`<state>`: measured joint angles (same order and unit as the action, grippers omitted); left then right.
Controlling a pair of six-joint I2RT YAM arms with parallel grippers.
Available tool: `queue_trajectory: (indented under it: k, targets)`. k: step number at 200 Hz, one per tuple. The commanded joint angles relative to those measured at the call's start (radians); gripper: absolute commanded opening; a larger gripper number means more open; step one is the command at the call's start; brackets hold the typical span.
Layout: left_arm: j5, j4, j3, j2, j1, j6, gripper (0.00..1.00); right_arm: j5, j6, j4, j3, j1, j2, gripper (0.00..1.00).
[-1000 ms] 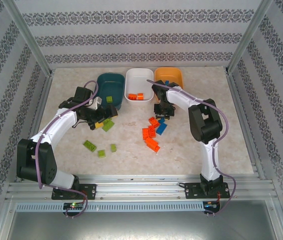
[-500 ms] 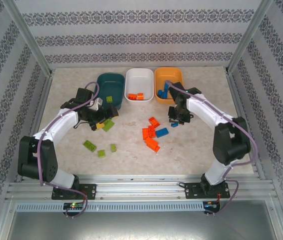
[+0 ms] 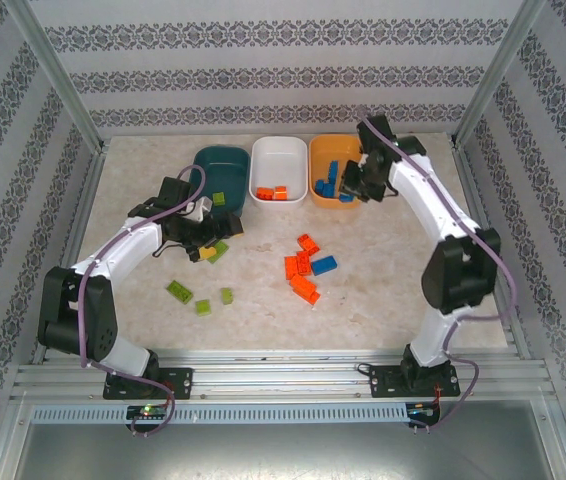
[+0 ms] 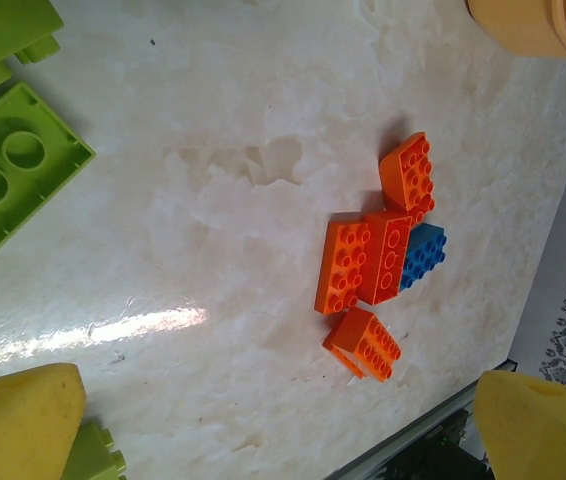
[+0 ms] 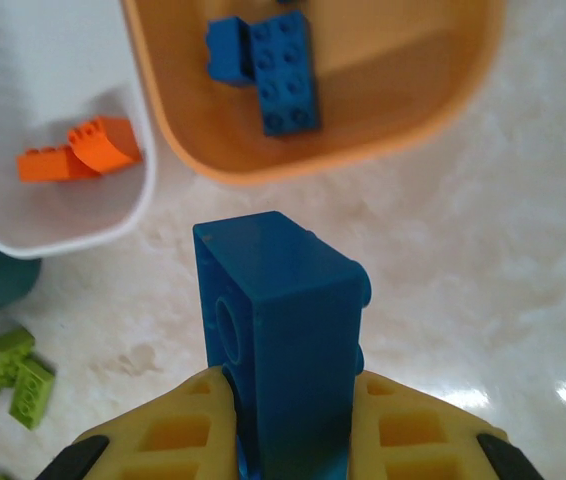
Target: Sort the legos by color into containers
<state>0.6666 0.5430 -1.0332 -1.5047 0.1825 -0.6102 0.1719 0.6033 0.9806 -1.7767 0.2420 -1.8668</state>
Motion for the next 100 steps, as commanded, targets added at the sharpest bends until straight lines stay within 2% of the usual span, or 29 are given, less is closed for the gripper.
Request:
queue_trajectory:
  k: [1, 30, 64, 100]
  targets:
    - [0.002, 0.04, 0.014, 0.038, 0.005, 0.034, 1.0, 0.036, 0.001, 0.04, -0.132, -0.003, -0.146, 0.18]
    - [-0.018, 0.082, 0.023, 0.068, -0.003, 0.058, 1.0, 0.032, 0.004, 0.078, -0.295, -0.003, -0.32, 0.18]
    - [-0.027, 0.107, 0.052, 0.099, -0.029, 0.067, 1.0, 0.044, 0.025, 0.095, -0.379, -0.007, -0.431, 0.21]
    - [-0.025, 0.115, 0.073, 0.116, -0.051, 0.069, 1.0, 0.045, 0.032, 0.093, -0.388, -0.007, -0.451, 0.38]
